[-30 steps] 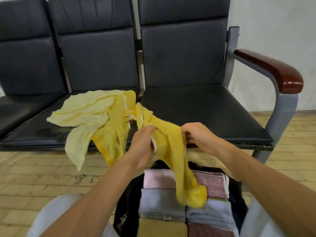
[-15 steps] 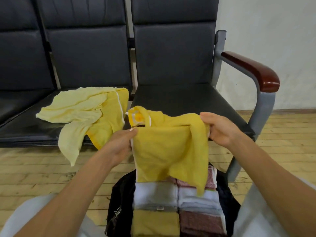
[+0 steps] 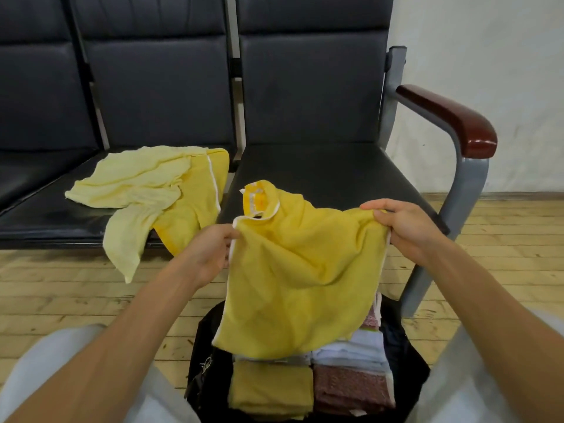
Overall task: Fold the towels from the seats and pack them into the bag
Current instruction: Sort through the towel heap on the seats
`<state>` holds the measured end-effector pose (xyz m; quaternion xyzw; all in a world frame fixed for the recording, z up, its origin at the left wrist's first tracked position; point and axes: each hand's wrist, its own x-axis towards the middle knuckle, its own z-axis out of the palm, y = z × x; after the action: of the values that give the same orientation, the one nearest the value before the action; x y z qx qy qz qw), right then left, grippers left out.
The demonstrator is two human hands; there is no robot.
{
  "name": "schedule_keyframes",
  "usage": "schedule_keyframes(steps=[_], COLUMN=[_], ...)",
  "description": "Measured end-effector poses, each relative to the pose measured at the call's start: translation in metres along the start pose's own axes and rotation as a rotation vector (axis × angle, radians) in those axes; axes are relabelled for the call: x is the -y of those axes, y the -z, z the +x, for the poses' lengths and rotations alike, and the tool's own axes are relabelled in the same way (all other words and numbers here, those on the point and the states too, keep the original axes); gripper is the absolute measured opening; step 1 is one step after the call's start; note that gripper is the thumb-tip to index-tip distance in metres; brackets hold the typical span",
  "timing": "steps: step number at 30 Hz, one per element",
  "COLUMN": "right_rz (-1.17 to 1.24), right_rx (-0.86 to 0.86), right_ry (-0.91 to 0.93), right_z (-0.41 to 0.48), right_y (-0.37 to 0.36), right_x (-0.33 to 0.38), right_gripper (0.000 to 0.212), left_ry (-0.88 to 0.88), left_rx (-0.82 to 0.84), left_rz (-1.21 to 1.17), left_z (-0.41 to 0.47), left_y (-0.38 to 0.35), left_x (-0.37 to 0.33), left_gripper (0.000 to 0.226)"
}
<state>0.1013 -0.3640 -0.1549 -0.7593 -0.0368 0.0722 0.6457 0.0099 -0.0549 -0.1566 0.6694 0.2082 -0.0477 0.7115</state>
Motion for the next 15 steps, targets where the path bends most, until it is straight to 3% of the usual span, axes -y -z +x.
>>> schedule_keyframes(steps=[5, 10, 12, 15], right_rz=[0.172, 0.346, 0.254, -0.342], right_rx=[-0.022, 0.080, 0.036, -0.198], right_ry=[-0.034, 0.045, 0.124, 0.320], right_z=[0.003, -0.001, -0.004, -0.001], right_y=[-0.002, -0.004, -0.002, 0.005], right_x=[0.001, 0.010, 0.012, 0.010], right_gripper=[0.027, 0.039, 0.044, 0.032], left_ry=[0.015, -0.128, -0.193, -0.255], left_rx=[0.145, -0.093, -0.168, -0.231], left_rz=[0.002, 0.122, 0.018, -0.153], left_z=[-0.004, 0.000, 0.001, 0.002], left_y=[-0.015, -0.013, -0.003, 0.021], left_x=[0.003, 0.002, -0.008, -0.027], left_gripper=[0.022, 0.011, 0.014, 0.026])
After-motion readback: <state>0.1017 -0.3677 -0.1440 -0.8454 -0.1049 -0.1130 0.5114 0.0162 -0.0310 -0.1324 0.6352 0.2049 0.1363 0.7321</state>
